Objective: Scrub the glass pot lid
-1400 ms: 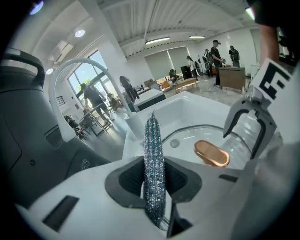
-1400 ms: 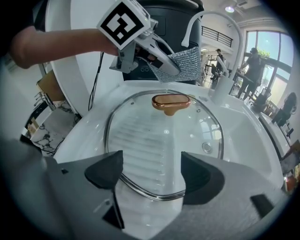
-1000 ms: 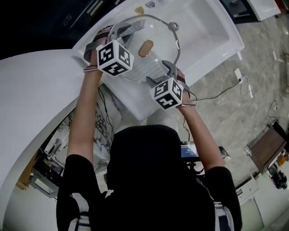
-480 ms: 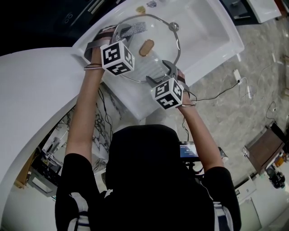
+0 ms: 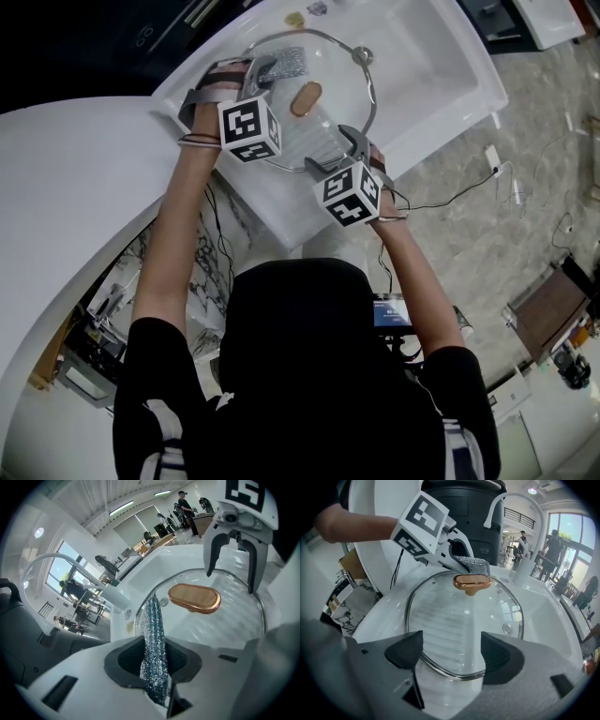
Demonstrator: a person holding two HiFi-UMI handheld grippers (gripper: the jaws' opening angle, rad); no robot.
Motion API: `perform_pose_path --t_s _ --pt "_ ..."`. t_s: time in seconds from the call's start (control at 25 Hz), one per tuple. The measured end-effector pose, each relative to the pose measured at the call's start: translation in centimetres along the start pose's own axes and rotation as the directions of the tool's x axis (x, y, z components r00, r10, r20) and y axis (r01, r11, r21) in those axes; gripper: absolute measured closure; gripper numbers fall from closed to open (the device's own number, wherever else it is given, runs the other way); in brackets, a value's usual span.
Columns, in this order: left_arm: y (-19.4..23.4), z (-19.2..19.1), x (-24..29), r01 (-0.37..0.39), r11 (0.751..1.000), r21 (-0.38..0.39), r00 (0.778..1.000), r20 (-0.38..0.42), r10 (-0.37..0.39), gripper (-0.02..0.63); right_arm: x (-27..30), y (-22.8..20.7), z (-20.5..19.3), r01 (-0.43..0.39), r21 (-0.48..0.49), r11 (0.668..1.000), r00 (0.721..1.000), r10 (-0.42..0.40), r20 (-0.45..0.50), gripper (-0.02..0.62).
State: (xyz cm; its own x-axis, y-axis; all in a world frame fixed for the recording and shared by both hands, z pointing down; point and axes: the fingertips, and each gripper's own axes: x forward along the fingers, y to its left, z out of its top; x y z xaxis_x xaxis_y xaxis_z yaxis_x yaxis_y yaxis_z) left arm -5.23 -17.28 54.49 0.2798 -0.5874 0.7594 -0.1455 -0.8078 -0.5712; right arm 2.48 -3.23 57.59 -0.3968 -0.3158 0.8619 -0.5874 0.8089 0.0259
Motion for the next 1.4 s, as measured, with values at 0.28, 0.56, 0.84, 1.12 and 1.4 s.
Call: perform_pose_path --t_s 0.28,0.56,0.84,1.12,1.4 --pt "-0.7 -0.2 -0.5 0.003 1.000 -0.003 1.000 -0.009 -0.003 0.531 0.0 0.0 0.0 0.000 0.001 1.000 1.000 0.000 -0.008 0.219" --pt "-2.1 -0.6 -1.7 0.019 1.000 0.020 0.999 -0.030 -0.018 0.531 0.0 0.0 0.0 0.000 0.000 1.000 1.000 0.000 -0.012 0.219" --pt "-3.2 -1.0 -2.5 0.002 1.000 0.001 0.999 -0.045 -0.002 0.531 0.1 0.1 0.0 -0.001 -0.001 1.000 1.000 0.001 -0.018 0.219" --pt "-4.5 -1.2 -3.0 -0.002 1.000 0.005 0.999 -0.051 0.003 0.531 0.1 0.1 -0.1 0.000 0.002 1.000 1.000 0.000 -0.021 0.219" --pt "-5.6 -1.4 -3.8 -0.004 1.000 -0.016 0.998 -0.058 0.003 0.531 0.2 0.1 0.0 -0.002 0.001 1.000 1.000 0.002 -0.025 0.219"
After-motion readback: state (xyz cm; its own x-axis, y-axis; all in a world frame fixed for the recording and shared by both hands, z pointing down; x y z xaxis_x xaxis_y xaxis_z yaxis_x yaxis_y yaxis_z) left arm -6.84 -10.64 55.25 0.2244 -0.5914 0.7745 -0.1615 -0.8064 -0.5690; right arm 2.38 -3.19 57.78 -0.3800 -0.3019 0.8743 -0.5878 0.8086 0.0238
